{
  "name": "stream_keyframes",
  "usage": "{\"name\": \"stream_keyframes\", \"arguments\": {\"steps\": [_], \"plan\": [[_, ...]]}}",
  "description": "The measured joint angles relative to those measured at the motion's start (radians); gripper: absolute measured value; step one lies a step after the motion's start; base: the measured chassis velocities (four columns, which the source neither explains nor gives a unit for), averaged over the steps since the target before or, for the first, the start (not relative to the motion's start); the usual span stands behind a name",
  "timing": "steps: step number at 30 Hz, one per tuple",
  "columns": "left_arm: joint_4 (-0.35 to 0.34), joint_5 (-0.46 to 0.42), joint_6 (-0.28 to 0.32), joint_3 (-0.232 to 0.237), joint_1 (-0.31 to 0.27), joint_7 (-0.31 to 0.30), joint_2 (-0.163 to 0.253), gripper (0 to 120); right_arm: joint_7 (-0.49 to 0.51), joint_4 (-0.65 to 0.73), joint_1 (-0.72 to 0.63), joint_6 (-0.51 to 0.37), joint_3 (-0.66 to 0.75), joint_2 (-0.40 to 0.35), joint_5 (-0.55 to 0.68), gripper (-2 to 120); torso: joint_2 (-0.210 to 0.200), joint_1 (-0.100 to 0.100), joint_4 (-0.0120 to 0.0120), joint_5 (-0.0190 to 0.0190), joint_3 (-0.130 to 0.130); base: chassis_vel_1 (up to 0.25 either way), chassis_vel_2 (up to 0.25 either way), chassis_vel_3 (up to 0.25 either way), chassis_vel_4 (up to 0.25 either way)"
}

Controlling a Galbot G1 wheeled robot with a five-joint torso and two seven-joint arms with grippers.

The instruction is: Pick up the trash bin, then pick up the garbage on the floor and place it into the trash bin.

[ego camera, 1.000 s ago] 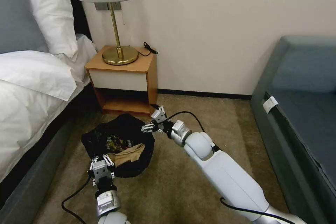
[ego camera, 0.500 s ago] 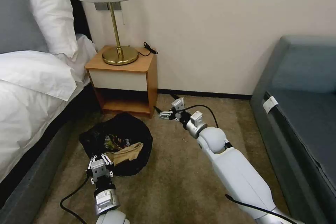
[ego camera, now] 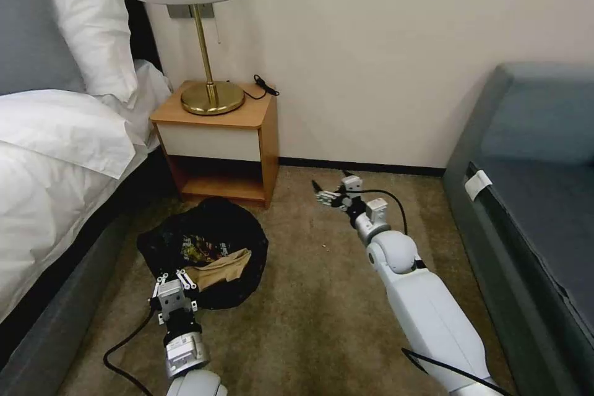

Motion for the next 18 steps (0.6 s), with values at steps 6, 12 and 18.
{"name": "stream_keyframes", "arguments": {"steps": [6,12,18], "plan": [[0.002,-0.007,0.0,0.003,-0.009,-0.016,-0.005,3,0.125,-0.02,-0.017,-0.051,0.032,0.013,0.09,100,0.0,0.0,0.0,0.0,0.0,0.0,0.0,0.0,0.0],[-0.002,-0.018,0.01,0.009,-0.017,-0.018,-0.006,3,0.169,-0.022,-0.043,-0.064,0.062,0.032,0.117,100,0.0,0.0,0.0001,0.0,0.0,0.0,0.0,0.0,0.0],[-0.009,-0.118,0.039,0.025,-0.044,-0.028,-0.007,3,0.178,-0.023,-0.07,-0.065,0.086,0.039,0.118,100,0.0,0.0,0.0001,0.0,0.0,0.0,0.0,0.0,0.0]]}}
